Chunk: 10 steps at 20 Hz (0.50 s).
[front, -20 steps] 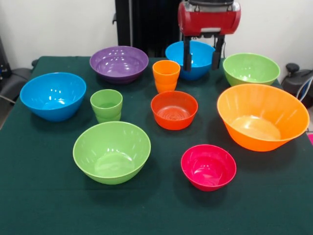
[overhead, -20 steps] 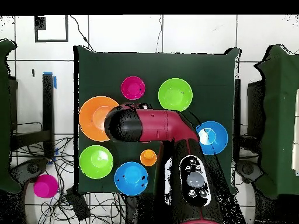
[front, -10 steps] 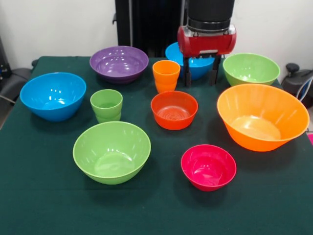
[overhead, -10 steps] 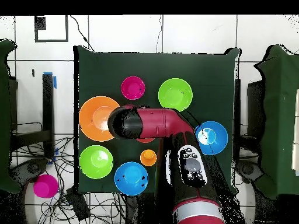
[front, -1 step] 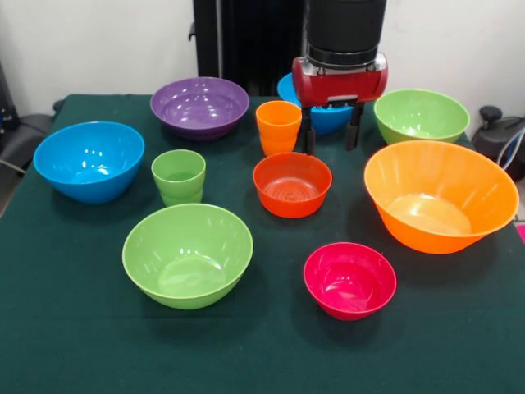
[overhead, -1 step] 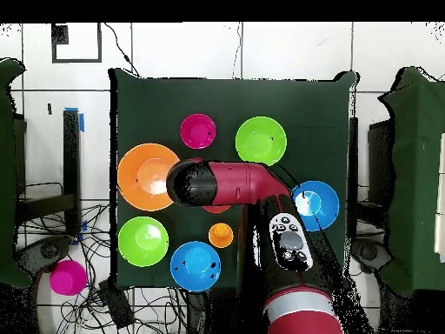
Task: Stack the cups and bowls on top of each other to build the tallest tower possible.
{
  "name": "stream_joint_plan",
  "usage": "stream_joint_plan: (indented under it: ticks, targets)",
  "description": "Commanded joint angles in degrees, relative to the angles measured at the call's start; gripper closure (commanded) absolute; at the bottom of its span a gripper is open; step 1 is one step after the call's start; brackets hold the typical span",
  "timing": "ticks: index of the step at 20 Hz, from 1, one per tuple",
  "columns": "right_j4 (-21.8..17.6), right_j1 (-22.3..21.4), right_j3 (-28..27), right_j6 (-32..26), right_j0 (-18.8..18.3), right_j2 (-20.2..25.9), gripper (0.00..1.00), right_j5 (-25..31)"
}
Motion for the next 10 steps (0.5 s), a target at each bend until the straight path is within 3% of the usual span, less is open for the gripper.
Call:
stream_joint_plan:
  ticks: [1,10]
  targets:
    - [-4.3,1.1,-2.0,-3.0,-1.1,6.1,0.0,-0.9]
    - [-4.7,1.0,-1.8,-2.7,-1.4,6.5,0.0,-0.9]
